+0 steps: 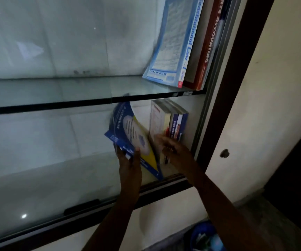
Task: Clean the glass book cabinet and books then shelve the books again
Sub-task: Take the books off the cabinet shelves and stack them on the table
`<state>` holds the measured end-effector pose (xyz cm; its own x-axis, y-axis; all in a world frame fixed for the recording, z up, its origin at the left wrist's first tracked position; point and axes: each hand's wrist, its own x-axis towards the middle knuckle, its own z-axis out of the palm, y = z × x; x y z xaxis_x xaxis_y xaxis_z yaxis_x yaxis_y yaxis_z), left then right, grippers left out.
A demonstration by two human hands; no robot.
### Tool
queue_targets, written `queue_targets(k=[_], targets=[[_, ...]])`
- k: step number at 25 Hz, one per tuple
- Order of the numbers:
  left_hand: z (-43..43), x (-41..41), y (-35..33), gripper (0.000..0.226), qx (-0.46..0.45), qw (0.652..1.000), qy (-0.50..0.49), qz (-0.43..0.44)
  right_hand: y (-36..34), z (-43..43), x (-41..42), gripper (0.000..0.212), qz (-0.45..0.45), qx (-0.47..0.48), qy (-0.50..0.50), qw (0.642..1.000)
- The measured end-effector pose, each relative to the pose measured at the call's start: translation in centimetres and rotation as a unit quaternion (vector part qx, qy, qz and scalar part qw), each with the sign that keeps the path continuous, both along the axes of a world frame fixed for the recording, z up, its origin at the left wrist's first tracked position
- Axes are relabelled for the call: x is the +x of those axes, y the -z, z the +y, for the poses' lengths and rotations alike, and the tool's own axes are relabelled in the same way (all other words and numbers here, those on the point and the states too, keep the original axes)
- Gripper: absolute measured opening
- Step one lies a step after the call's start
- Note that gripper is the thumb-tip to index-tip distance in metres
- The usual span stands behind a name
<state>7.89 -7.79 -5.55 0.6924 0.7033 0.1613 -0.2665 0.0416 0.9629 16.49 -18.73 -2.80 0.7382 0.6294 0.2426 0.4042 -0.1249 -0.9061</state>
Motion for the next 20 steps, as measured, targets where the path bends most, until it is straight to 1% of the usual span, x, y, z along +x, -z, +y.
queue_targets(k=[1,3,5,6,8,9,11,14,16,17,20], targets=[[0.0,0.2,0.4,0.055,-0.017,1.000,-0.020,0.001,0.0,-0.2,0.4,0.036,-0.002,0.033,0.042,0.999],[-0.4,0.8,0.7,0.048,-0.035,0.999,-0.023,-0.015,0.6,-0.6,1.1,0.037,0.013,0.088,0.097,0.991],[-1.1,1.6,0.5,0.044,0.001,1.000,-0.013,-0.019,0.8,-0.3,2.0,0.044,-0.003,0.129,0.125,0.984],[-1.4,1.9,0.2,0.044,0.024,0.999,-0.011,-0.020,0.7,0.2,2.3,0.047,-0.029,0.142,0.134,0.980],[-1.6,2.4,-0.1,0.044,0.041,0.999,-0.014,-0.028,0.2,1.3,2.8,0.051,-0.117,0.149,0.148,0.971],[-1.8,2.7,-0.1,0.044,0.044,0.998,-0.018,-0.030,0.1,1.9,3.1,0.053,-0.162,0.144,0.153,0.964],[-2.2,2.8,-0.2,0.047,0.047,0.998,-0.025,-0.021,0.0,2.5,3.5,0.057,-0.203,0.115,0.162,0.959],[-2.7,3.1,-0.5,0.053,0.034,0.999,-0.037,-0.020,-0.6,2.6,4.3,0.058,-0.255,0.060,0.119,0.958],[-3.0,3.4,-0.8,0.054,0.015,0.999,-0.043,-0.024,-0.8,2.9,4.6,0.056,-0.255,0.008,0.068,0.964],[-3.1,3.5,-0.9,0.051,0.008,0.999,-0.046,-0.025,-0.8,3.2,4.6,0.057,-0.251,0.000,0.049,0.967],[-3.7,3.6,-1.3,0.039,-0.006,0.998,-0.060,-0.031,-0.3,4.5,3.5,0.060,-0.252,0.040,0.023,0.967]])
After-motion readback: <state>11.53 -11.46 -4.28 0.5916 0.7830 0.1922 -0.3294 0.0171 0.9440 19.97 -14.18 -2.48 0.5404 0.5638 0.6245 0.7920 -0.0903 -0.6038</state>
